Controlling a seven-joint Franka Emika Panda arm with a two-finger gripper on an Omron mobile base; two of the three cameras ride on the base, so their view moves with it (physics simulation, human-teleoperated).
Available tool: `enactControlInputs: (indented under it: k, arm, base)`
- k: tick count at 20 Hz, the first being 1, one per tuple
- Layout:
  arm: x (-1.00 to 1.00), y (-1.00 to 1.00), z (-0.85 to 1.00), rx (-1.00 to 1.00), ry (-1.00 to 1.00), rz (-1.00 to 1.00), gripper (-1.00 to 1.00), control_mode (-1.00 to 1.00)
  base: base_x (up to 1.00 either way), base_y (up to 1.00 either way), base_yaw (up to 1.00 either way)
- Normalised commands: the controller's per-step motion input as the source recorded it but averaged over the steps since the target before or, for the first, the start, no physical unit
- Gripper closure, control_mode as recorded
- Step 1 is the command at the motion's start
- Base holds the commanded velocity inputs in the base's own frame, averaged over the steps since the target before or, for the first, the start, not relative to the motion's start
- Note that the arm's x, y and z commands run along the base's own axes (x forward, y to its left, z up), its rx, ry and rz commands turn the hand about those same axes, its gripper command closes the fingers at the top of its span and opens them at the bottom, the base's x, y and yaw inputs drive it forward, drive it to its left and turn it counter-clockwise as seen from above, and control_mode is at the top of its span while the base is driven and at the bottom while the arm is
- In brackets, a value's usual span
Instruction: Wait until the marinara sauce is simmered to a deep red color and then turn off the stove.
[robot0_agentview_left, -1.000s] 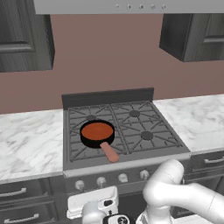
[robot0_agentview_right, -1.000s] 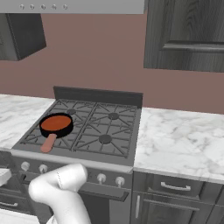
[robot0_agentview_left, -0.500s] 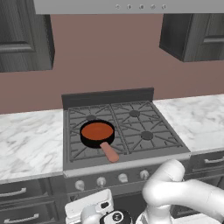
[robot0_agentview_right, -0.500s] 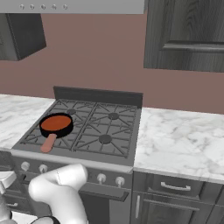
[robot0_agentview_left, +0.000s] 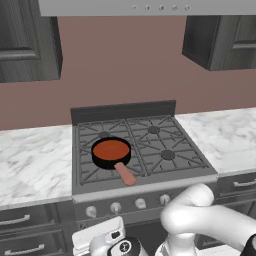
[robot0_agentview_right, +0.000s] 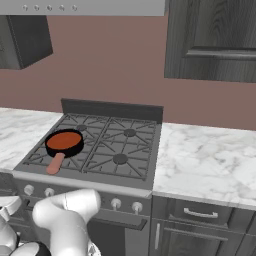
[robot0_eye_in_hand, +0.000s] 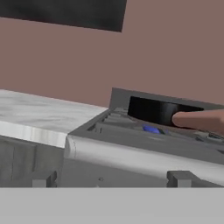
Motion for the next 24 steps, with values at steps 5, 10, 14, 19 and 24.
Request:
enactControlInputs:
  k: [5,10,14,19,24]
  arm:
    - [0.17,0.0,-0.12,0.04,-0.08,0.0,-1.0,-1.0]
    - [0.08,0.0,-0.13,0.05,-0.12,0.0,-1.0,-1.0]
    - [0.09,0.0,-0.15,0.04,-0.1,0.0,-1.0,-1.0]
    - [0.06,0.0,-0.13,0.02,-0.05,-0.01,-1.0,-1.0]
    - [0.09,0.0,-0.07,0.01,-0.02,0.0,-1.0,-1.0]
  base:
    - [0.0,0.0,0.0]
    - [0.0,0.0,0.0]
    - [0.0,0.0,0.0]
    - [0.0,0.0,0.0]
    - [0.0,0.0,0.0]
